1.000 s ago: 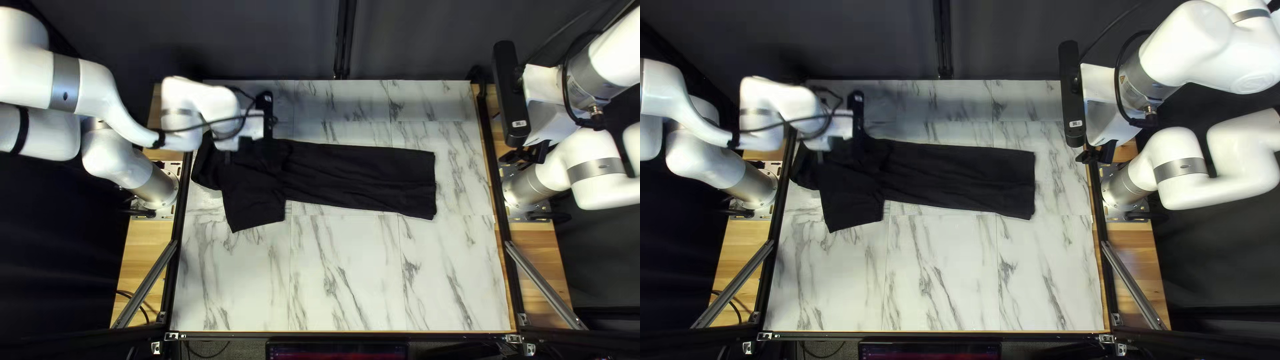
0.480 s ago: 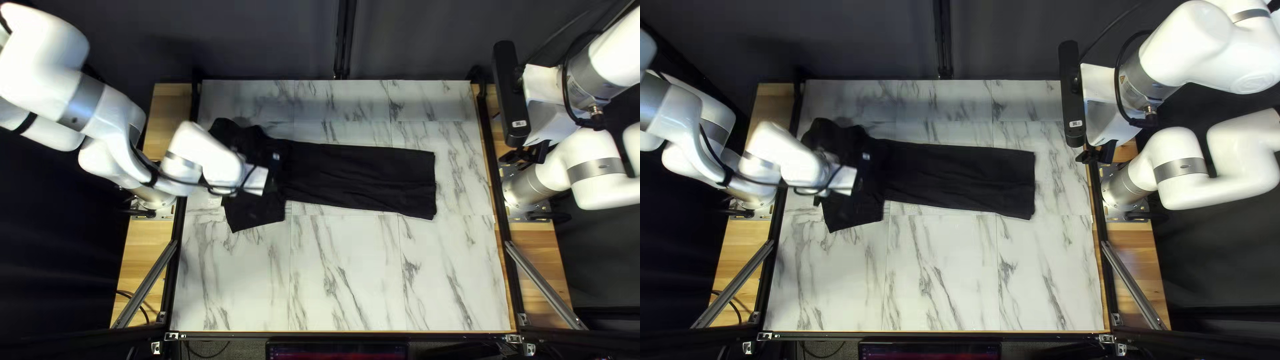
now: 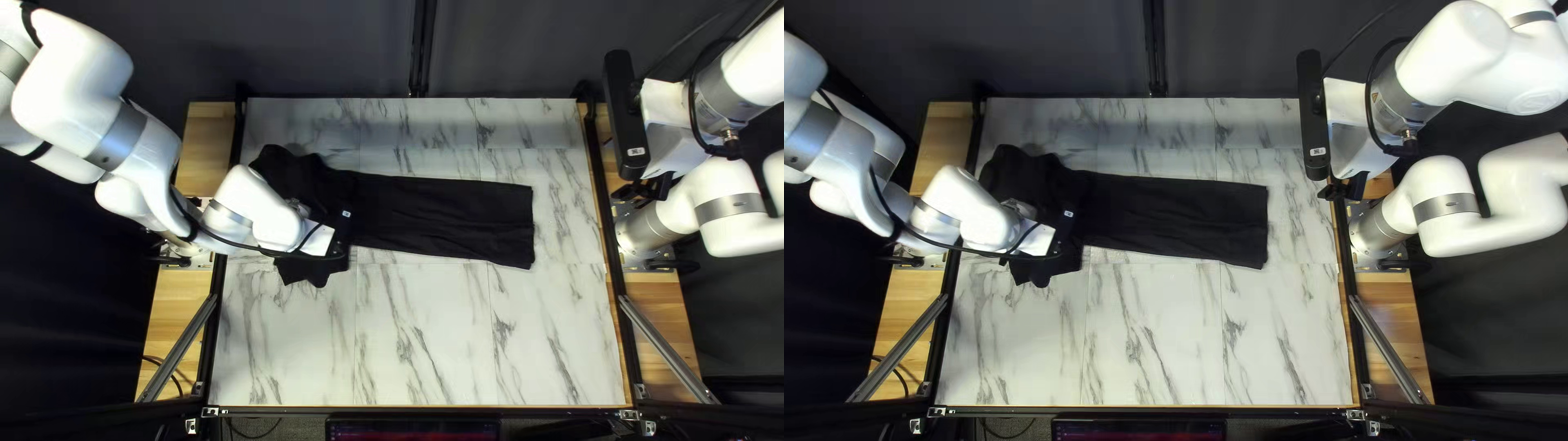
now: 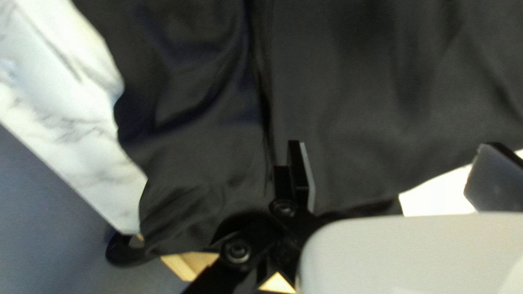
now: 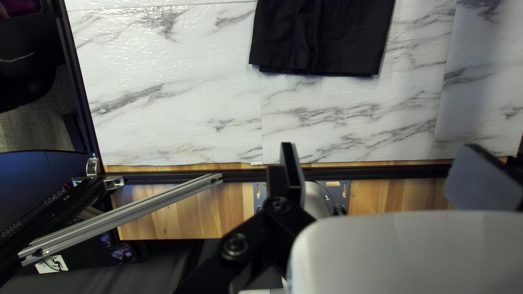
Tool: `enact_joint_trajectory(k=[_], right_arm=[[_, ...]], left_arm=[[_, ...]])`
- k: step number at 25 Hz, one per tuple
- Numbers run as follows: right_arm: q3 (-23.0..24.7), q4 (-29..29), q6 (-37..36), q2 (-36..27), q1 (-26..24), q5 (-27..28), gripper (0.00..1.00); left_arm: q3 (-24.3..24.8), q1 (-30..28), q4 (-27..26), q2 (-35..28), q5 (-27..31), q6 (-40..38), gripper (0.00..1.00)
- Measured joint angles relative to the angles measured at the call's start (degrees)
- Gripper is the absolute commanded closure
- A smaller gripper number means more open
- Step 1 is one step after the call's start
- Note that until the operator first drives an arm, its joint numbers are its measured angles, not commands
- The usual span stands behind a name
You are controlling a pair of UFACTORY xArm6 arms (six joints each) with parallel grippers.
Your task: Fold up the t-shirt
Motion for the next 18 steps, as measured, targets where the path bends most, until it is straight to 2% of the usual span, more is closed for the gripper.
enact_joint_trajectory(k=[3,7,13,18], right_arm=[[0.00,0.00,0.00,0.00,0.00,0.00,0.00],[0.00,0.00,0.00,0.00,0.00,0.00,0.00],[0.00,0.00,0.00,0.00,0.00,0.00,0.00],[0.00,0.00,0.00,0.00,0.00,0.00,0.00]], left_arm=[[0.78,-1.88,-0.20,-2.28,2.44,0.05,0.00],[1.93,-4.59,-0.62,-1.76,1.31,1.10,0.00],[2.10,-8.68,-1.47,1.32,-4.08,3.90,0.00],[0.52,-11.01,-2.23,5.67,-8.21,2.50,0.00]])
